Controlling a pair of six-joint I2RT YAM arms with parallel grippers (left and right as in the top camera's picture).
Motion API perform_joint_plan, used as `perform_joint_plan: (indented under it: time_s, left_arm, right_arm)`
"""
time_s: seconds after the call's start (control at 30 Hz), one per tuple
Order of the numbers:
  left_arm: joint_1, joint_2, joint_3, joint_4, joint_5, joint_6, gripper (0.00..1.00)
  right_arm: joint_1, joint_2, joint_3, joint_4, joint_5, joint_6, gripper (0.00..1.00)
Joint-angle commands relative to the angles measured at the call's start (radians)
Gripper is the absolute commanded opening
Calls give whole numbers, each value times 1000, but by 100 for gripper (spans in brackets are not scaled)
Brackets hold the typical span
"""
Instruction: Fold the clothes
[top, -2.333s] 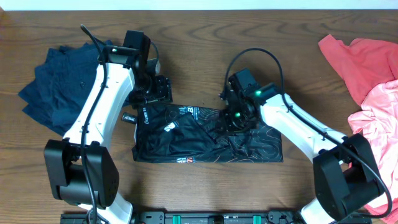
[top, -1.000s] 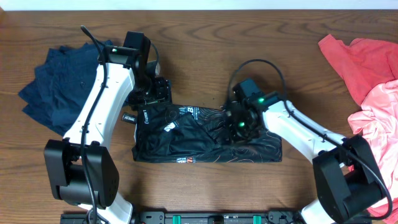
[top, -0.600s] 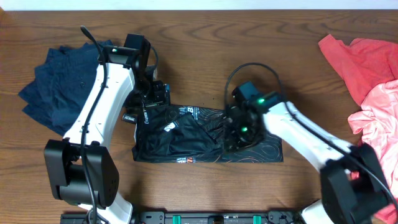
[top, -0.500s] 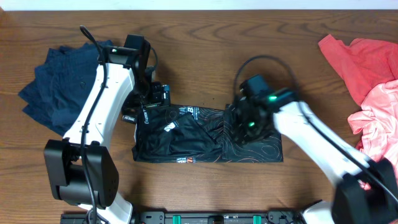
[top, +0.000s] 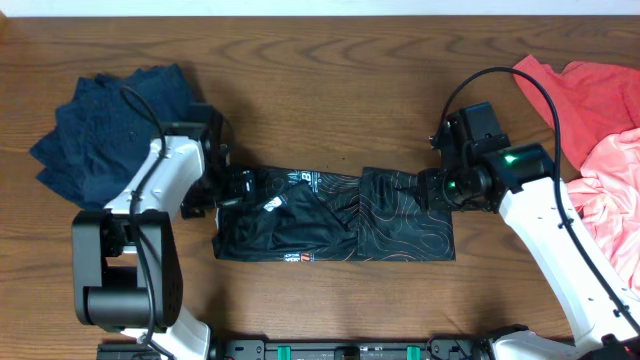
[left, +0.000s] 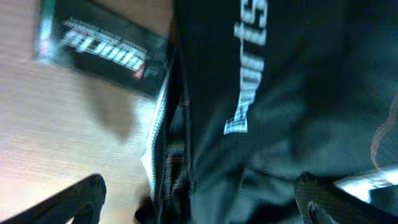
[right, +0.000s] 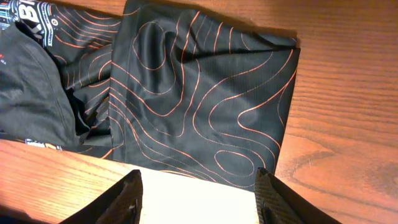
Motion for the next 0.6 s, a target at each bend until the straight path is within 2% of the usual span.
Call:
perform_joint_plan:
  time_s: [0.0,0.13,0.2,0.23,0.33,0.37,0.47,0.57]
  left_arm:
    - [0,0,-74,75,57,24,98]
    - [-2,3,-155,177,111,24,95]
    - [-2,3,-183,201,165,24,86]
    - [-2,3,-191,205,185,24,72]
    - [-2,1,-188,199,212,26,20]
    - [-2,-1,-182,190,219,29,6]
    - [3,-23,-139,127,205,35,6]
    - [26,-59,-67,27,107,15,6]
  right_arm:
    - [-9,1,6,-2,11,17,56]
    - [-9,1,6,-3,11,16,55]
    - [-9,1,6,-4,11,16,55]
    - [-9,1,6,-3,11,16,55]
    - [-9,1,6,-2,16,16,55]
    - [-9,1,6,-2,26,16,55]
    - [-12,1,6,-10,91,17,55]
    - [-30,1,6,-23,148,23,55]
